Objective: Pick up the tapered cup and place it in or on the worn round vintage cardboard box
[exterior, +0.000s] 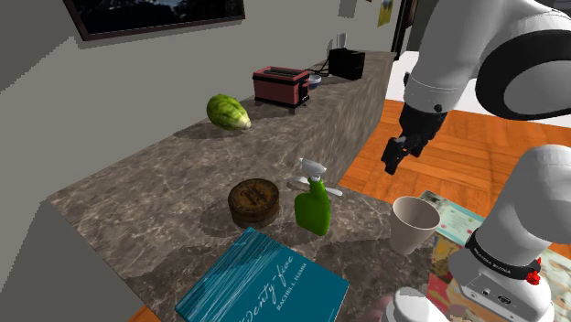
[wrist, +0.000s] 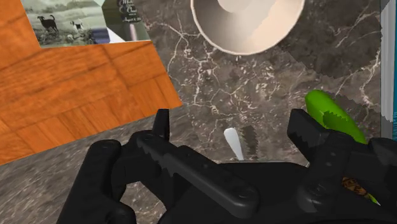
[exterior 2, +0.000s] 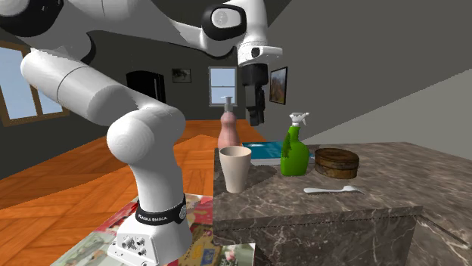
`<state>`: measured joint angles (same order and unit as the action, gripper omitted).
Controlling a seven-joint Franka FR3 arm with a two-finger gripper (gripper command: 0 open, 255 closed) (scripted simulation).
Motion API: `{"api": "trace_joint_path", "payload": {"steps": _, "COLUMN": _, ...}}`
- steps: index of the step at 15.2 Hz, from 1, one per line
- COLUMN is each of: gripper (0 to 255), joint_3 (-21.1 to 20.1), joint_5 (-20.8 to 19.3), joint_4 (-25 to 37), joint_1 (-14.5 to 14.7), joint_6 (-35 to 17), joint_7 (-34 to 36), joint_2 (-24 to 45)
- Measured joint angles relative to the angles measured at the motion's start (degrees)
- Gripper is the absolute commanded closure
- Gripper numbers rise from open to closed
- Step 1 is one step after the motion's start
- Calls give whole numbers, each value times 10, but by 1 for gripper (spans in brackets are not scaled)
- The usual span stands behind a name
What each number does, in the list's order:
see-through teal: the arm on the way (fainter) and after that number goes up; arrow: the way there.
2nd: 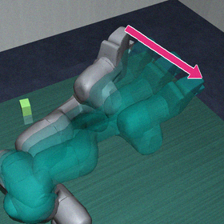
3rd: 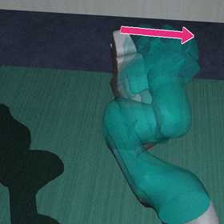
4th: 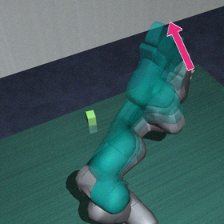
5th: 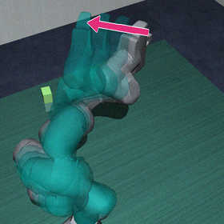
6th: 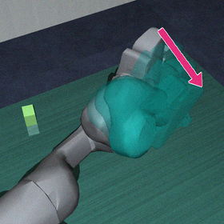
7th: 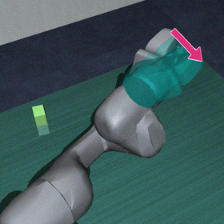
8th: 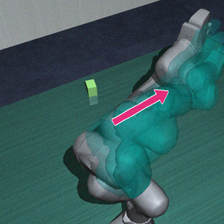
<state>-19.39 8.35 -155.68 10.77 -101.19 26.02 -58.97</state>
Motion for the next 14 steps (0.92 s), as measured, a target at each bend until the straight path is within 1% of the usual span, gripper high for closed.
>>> {"api": "trace_joint_path", "payload": {"steps": 4, "gripper": 0, "joint_3": -56, "joint_5": 44, "joint_4": -31, "joint_1": 37, "joint_6": -12, "joint_7": 46, "joint_2": -5}}
{"api": "trace_joint_path", "payload": {"steps": 6, "gripper": 0, "joint_3": -89, "joint_5": 71, "joint_4": -48, "joint_1": 61, "joint_6": -17, "joint_7": 74, "joint_2": -10}}
{"api": "trace_joint_path", "payload": {"steps": 9, "gripper": 0, "joint_3": -135, "joint_5": 108, "joint_4": -63, "joint_1": 87, "joint_6": -35, "joint_7": 108, "joint_2": 4}}
{"api": "trace_joint_path", "payload": {"steps": 11, "gripper": 0, "joint_3": -150, "joint_5": 120, "joint_4": -70, "joint_1": 93, "joint_6": -49, "joint_7": 117, "joint_2": 13}}
{"api": "trace_joint_path", "payload": {"steps": 14, "gripper": 0, "joint_3": -162, "joint_5": 130, "joint_4": -87, "joint_1": 96, "joint_6": -73, "joint_7": 120, "joint_2": 22}}
